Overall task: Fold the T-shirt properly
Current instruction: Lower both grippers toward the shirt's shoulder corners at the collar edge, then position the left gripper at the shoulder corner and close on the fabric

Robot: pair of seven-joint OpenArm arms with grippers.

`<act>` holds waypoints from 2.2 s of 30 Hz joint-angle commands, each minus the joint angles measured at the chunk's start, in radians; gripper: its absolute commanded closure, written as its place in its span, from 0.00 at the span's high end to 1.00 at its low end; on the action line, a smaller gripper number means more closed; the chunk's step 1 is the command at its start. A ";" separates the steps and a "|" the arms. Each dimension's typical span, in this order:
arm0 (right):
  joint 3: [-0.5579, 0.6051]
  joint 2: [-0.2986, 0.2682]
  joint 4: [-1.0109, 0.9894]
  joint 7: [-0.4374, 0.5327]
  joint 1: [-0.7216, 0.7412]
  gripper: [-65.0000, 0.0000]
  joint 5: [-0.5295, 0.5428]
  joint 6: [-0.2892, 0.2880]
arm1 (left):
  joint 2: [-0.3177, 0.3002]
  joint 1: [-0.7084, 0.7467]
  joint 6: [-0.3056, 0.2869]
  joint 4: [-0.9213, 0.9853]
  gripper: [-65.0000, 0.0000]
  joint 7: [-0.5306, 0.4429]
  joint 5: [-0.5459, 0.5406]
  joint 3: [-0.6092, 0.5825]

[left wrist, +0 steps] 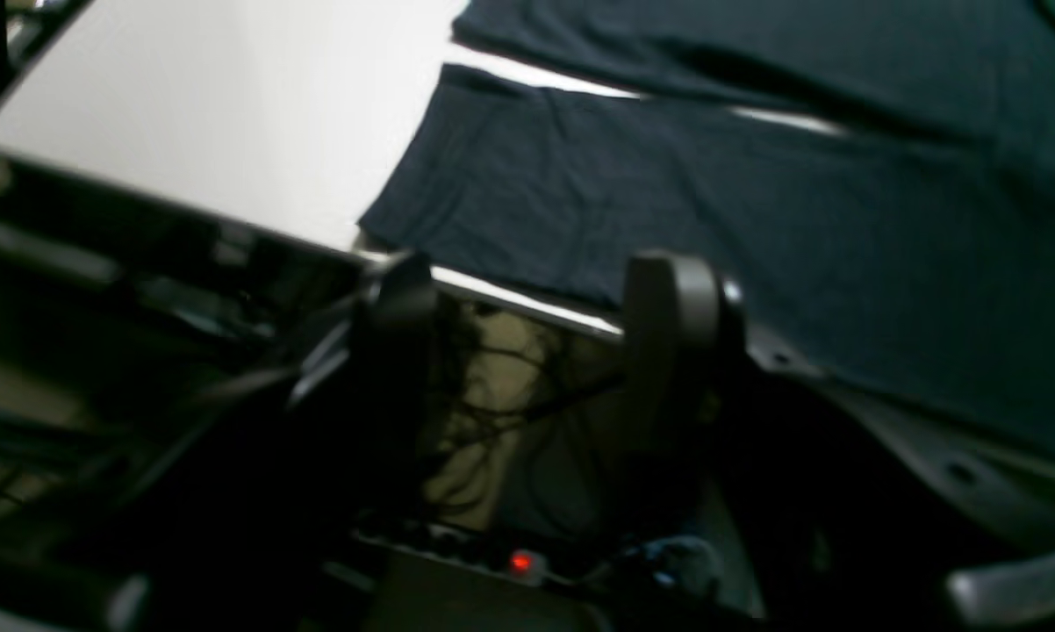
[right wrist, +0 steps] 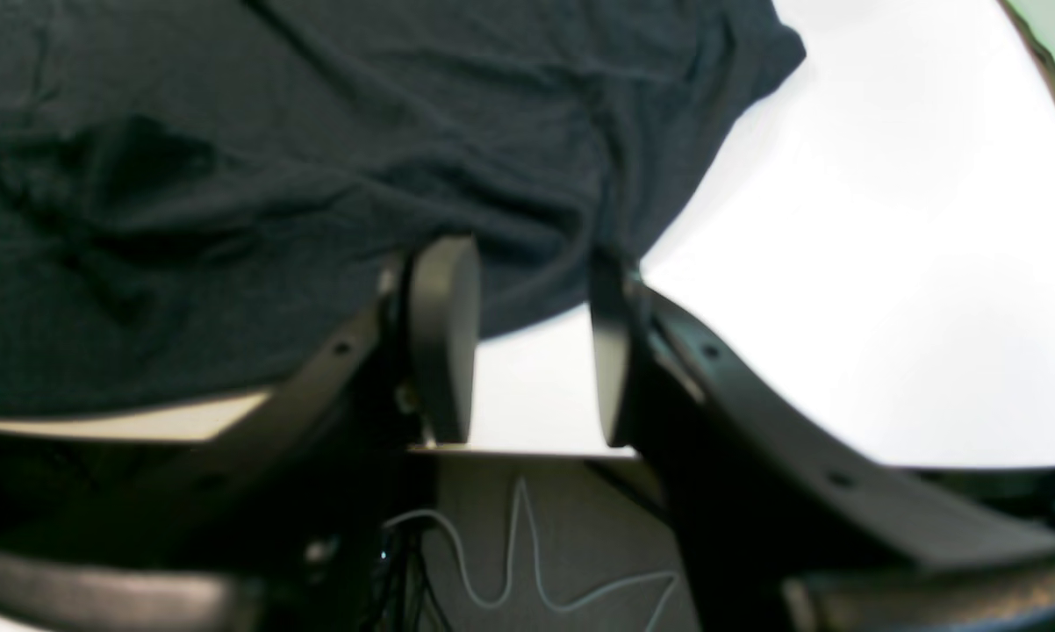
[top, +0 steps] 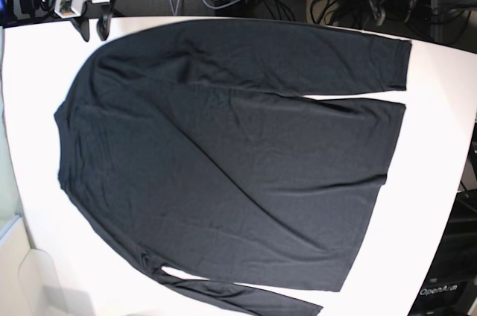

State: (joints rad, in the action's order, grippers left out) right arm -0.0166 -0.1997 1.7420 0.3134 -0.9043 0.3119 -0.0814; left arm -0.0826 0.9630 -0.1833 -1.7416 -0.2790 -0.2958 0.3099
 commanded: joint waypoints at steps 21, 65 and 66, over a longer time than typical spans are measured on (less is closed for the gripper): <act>-0.006 -0.040 0.013 -0.075 0.037 0.35 -0.001 -0.004 | 0.014 -0.108 -0.250 -0.014 0.52 0.257 -0.265 0.315; -0.047 -0.036 0.014 -0.079 0.044 0.35 -0.001 -0.004 | 0.043 -0.461 -0.390 0.219 0.52 0.604 -0.024 0.495; -0.047 -0.036 0.014 -0.079 0.044 0.35 -0.003 -0.004 | 0.043 -0.461 -0.390 0.222 0.52 0.605 -0.023 0.495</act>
State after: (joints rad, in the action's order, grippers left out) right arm -0.0578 -0.2298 1.7412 0.2092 -0.8486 0.3065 -0.0814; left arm -0.0307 0.4957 -0.5690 -1.5105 0.3401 -0.3103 0.7990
